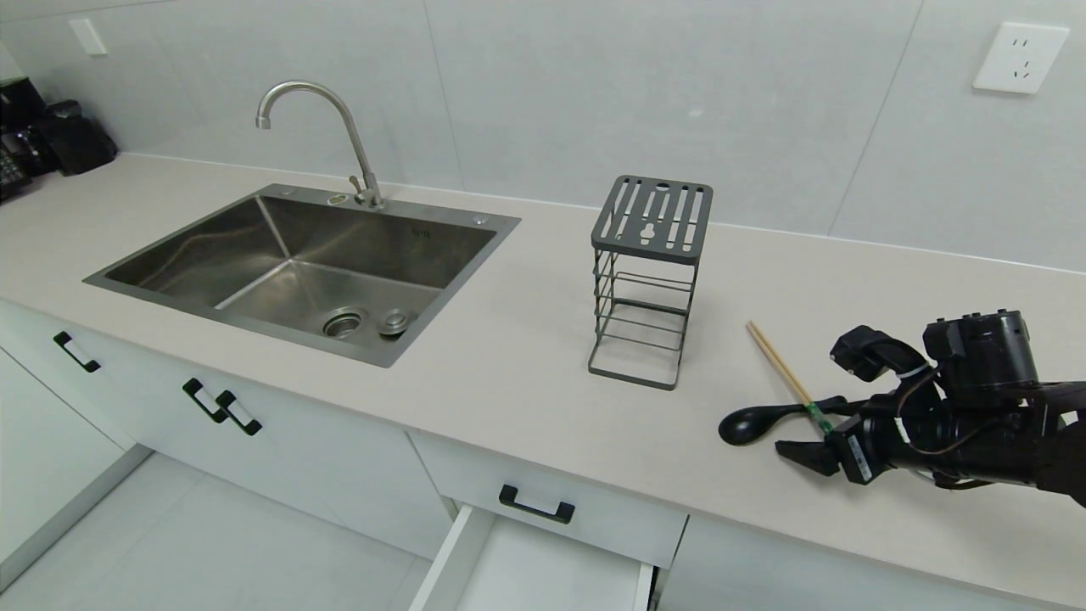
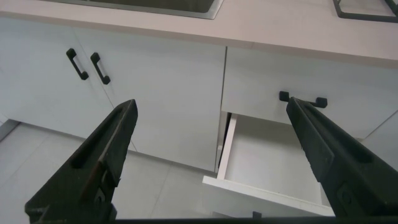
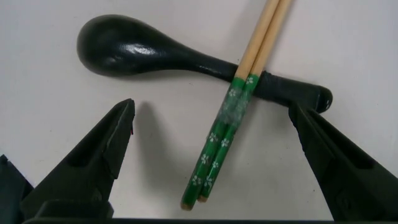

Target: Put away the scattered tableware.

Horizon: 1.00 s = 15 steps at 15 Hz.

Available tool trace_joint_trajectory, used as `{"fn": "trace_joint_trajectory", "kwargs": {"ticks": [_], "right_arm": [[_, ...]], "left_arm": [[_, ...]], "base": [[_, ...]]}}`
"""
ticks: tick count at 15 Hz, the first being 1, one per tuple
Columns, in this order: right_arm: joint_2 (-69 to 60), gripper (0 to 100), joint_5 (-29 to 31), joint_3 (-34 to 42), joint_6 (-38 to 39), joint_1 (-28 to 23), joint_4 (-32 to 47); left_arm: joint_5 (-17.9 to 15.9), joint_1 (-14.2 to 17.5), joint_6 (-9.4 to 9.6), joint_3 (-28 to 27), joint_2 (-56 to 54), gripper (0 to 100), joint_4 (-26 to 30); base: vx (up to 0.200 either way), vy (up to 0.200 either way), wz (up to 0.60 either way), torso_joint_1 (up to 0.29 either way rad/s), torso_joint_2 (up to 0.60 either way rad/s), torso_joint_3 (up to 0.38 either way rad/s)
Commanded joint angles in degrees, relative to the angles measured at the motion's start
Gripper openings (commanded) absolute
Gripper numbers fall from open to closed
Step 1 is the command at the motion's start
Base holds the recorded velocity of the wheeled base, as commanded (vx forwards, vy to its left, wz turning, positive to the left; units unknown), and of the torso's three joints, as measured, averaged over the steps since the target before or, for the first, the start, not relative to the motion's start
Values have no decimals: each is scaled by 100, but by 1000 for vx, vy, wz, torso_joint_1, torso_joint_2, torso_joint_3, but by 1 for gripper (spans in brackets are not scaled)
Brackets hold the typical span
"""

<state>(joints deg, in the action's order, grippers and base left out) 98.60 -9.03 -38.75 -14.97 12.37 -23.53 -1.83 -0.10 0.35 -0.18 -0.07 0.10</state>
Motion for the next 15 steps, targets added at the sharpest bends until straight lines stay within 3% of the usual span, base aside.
{"fn": "trace_joint_trajectory", "kwargs": {"ticks": [1,2,3,10,15], "right_arm": [[10,100,-2,-1,-6,2,-3],[72,100,-11,-36,-6,2,-20],[125,0,7,-115,3,2,-108],[186,0,174,-238,12,-402,-143],[-517,0,165,-159,-6,-622,-152]], "left_arm": [[-2,1,0,1,7,100,-1],[7,1,0,1,7,100,-1],[-2,1,0,1,7,100,-1],[-2,1,0,1,7,100,-1],[-2,1,0,1,7,100,-1]], "base": [[0,0,0,0,0,0],[0,0,0,0,0,0],[0,0,0,0,0,0],[0,0,0,0,0,0],[0,0,0,0,0,0]]}}
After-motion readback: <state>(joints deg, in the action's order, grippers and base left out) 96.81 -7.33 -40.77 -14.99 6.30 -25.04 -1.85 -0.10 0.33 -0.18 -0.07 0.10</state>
